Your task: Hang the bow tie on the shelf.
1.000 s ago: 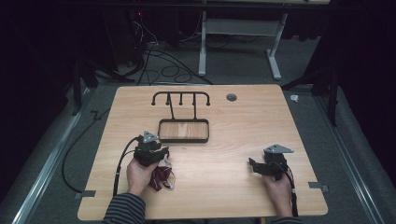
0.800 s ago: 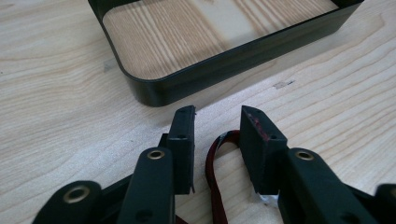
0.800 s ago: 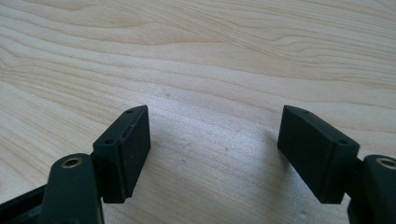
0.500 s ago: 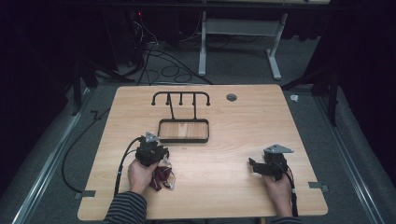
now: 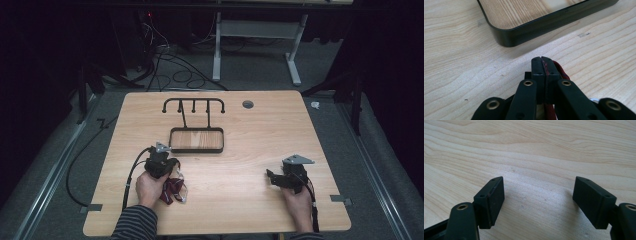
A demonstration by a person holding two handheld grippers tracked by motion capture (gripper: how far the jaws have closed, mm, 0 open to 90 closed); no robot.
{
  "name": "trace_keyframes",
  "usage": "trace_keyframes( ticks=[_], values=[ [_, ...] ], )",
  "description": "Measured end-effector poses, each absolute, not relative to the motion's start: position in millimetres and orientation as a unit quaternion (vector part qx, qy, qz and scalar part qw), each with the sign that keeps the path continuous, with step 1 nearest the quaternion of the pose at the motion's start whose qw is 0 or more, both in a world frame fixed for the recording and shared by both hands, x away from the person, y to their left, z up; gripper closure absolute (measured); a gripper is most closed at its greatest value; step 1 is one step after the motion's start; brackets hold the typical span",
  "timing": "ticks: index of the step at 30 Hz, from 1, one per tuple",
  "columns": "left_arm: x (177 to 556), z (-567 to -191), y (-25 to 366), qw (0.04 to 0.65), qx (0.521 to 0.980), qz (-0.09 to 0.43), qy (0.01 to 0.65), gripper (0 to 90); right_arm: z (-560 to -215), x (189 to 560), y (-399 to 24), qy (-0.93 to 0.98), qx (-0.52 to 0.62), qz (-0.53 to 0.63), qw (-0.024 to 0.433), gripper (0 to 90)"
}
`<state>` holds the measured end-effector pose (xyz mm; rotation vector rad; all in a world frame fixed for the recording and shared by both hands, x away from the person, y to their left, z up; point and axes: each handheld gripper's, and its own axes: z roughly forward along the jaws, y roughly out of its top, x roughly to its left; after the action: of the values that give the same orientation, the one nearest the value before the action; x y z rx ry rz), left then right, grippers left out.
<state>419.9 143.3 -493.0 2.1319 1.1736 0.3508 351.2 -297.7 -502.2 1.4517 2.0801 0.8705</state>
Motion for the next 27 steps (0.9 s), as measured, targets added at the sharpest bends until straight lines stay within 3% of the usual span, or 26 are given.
trace_keyframes(
  ticks=[27],
  values=[
    [393.1,-449.9,166.6,0.412,0.781,0.139,0.448,89.7,-502.2,352.3,-297.9,0.751,0.532,0.315,0.231,28.6]
  ],
)
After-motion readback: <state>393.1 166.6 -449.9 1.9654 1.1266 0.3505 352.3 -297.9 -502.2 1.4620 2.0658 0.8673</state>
